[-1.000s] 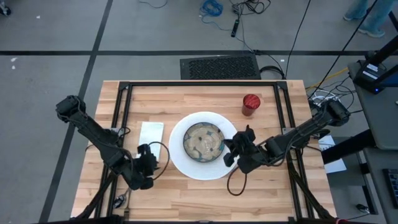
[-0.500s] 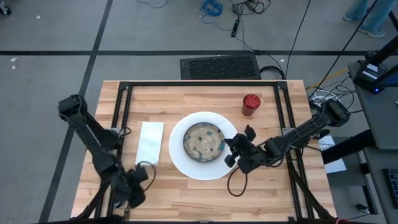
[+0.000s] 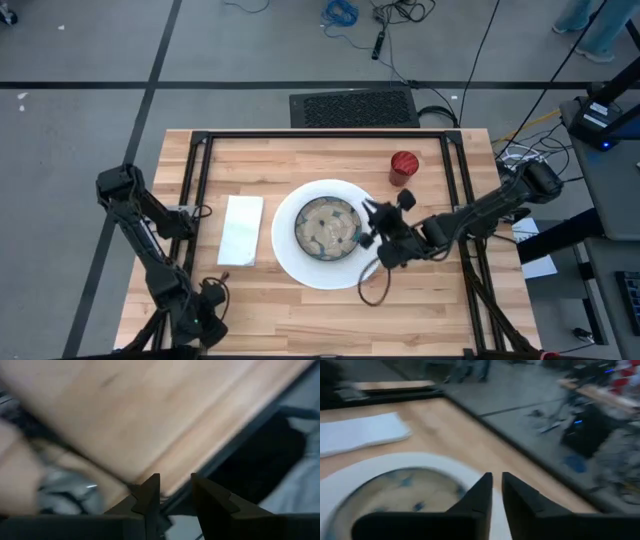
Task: Set table place
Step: Put the black fork on the white napkin
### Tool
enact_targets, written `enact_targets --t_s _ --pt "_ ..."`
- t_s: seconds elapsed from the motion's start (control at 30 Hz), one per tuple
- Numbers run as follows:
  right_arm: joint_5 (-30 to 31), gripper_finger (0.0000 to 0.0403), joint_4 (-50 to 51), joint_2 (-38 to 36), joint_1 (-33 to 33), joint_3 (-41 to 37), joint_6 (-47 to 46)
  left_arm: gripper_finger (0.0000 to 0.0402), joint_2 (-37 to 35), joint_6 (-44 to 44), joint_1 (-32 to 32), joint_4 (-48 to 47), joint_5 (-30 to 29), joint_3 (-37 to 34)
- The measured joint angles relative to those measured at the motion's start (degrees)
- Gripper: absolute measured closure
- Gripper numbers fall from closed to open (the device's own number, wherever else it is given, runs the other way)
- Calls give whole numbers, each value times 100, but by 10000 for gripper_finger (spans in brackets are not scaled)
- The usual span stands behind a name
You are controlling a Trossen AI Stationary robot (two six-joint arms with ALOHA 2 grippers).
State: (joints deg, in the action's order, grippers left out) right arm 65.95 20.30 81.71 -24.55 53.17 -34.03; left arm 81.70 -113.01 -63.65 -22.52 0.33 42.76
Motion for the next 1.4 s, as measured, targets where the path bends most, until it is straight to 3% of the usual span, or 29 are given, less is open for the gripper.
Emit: enact_targets --t_s 0.17,0.4,0.53,0.8,1.03,1.4 --pt "113 323 -102 0 652 0 186 296 25 -9 163 -365 808 0" --pt "-664 262 -227 0 1457 2 217 242 -71 -229 404 -375 932 0" --pt "-1101 243 -226 15 1665 2 237 211 45 -810 447 -500 926 0" --pt "-1086 236 -263 137 1738 4 327 198 409 -1123 481 -527 959 0" --pt "-1259 236 -304 197 1700 2 295 198 841 -1123 491 -469 1490 35" --pt "-1383 236 -341 197 1585 2 200 198 959 -767 544 -493 1440 31"
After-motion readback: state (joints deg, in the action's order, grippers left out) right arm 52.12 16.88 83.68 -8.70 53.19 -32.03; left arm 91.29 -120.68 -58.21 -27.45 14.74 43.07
